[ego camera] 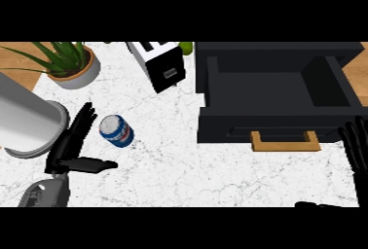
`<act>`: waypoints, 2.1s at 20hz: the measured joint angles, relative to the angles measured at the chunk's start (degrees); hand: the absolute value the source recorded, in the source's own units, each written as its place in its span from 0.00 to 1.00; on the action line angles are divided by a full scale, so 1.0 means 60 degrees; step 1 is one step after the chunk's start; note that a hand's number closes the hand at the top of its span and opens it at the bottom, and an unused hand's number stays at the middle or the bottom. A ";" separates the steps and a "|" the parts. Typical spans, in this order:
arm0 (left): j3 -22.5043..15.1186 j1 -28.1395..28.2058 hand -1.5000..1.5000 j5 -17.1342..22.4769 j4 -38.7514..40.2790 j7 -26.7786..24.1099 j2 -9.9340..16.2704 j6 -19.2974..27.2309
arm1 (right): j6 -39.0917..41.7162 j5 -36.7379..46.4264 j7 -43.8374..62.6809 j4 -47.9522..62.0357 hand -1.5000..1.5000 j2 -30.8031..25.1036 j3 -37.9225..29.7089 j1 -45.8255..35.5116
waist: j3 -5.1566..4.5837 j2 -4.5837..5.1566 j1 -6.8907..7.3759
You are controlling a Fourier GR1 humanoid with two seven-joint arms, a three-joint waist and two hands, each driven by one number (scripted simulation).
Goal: Pick up the can, place it into the drawer and close the drawer
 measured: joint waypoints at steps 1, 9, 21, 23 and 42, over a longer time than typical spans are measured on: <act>-0.0009 -0.0058 0.00 -0.0058 0.0217 -0.0141 -0.0032 0.0047 | 0.0050 -0.0064 0.0058 -0.0194 0.00 0.0006 -0.0019 0.0120 | 0.0000 -0.0001 -0.0006; 0.0258 -0.0826 0.00 -0.0067 0.1813 -0.0667 0.0144 0.0057 | 0.0099 -0.0110 0.0074 -0.0497 0.00 0.0068 -0.0005 0.0386 | -0.0001 -0.0001 -0.0021; 0.0340 -0.1635 0.00 -0.0194 0.3789 -0.1715 0.0149 0.0208 | 0.0326 -0.0408 0.0405 -0.0770 0.00 0.0063 -0.0299 0.0326 | -0.0004 0.0005 -0.0036; 0.0367 -0.1784 0.00 -0.0166 0.3984 -0.1739 0.0227 0.0152 | 0.0320 -0.0432 0.0428 -0.0718 0.00 0.0045 -0.0347 0.0244 | -0.0003 0.0005 -0.0033; 0.0314 -0.3486 0.00 -0.0338 0.6303 -0.2607 -0.0132 0.0552 | 0.0206 -0.0329 0.0703 -0.1196 0.00 0.0204 -0.0080 0.0422 | -0.0006 0.0016 -0.0073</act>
